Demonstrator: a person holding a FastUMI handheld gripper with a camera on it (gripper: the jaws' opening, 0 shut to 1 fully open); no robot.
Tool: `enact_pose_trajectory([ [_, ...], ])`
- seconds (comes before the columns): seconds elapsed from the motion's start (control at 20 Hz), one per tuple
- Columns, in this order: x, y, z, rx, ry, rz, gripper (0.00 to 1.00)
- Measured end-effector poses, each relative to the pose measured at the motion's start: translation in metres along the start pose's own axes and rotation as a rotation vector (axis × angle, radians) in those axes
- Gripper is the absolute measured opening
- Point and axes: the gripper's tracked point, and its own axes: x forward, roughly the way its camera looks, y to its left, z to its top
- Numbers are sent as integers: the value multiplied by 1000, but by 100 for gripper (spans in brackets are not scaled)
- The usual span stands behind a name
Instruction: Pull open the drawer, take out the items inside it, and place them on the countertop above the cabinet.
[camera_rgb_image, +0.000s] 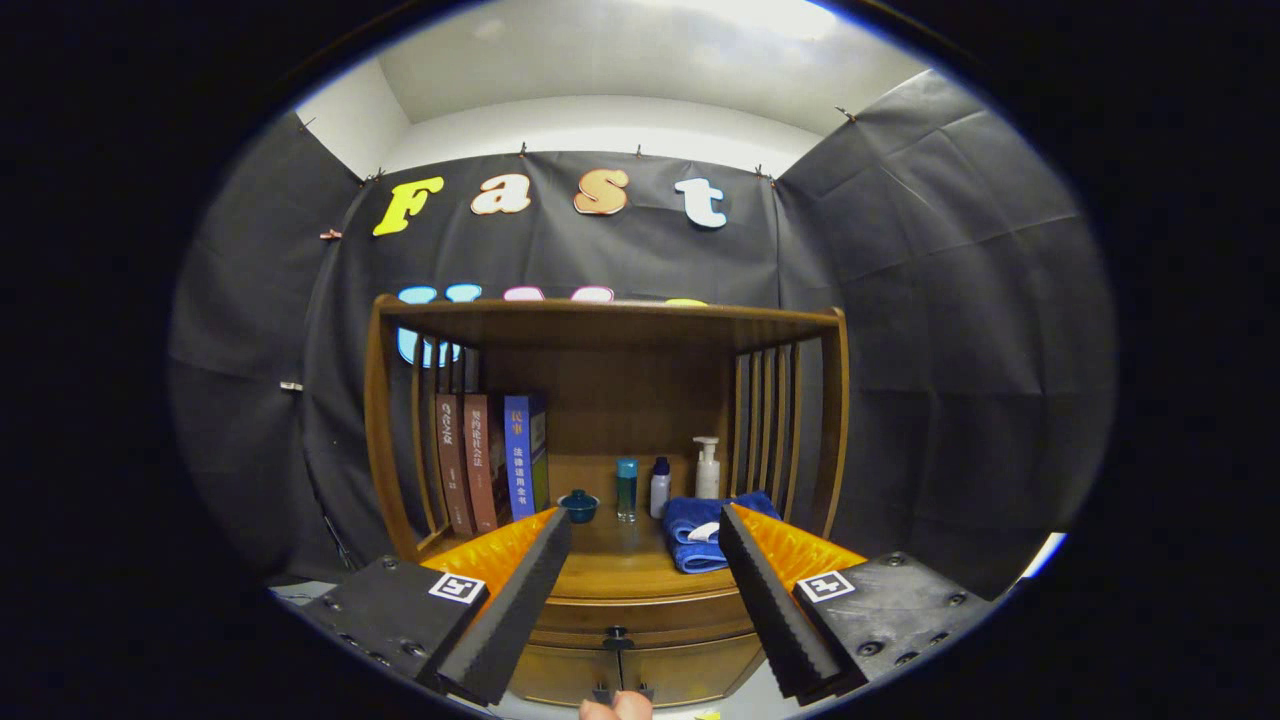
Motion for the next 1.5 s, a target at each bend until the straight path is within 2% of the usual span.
enact_pose_trajectory([
  [0.3, 54, 9, -99, -7, 57, -5, 98],
  [0.5, 69, 17, -165, -16, 75, 19, 98],
  [0.8, 85, 26, -239, -32, 109, 38, 98],
  [1.05, 89, 33, -282, -17, 174, 65, 96],
  [1.1, 88, 33, -288, -10, 188, 63, 94],
  [1.35, 87, 27, -291, -2, 205, 60, 52],
  [1.45, 90, 28, -292, -6, 218, 54, 41],
  [1.5, 92, 28, -293, -8, 224, 56, 41],
])
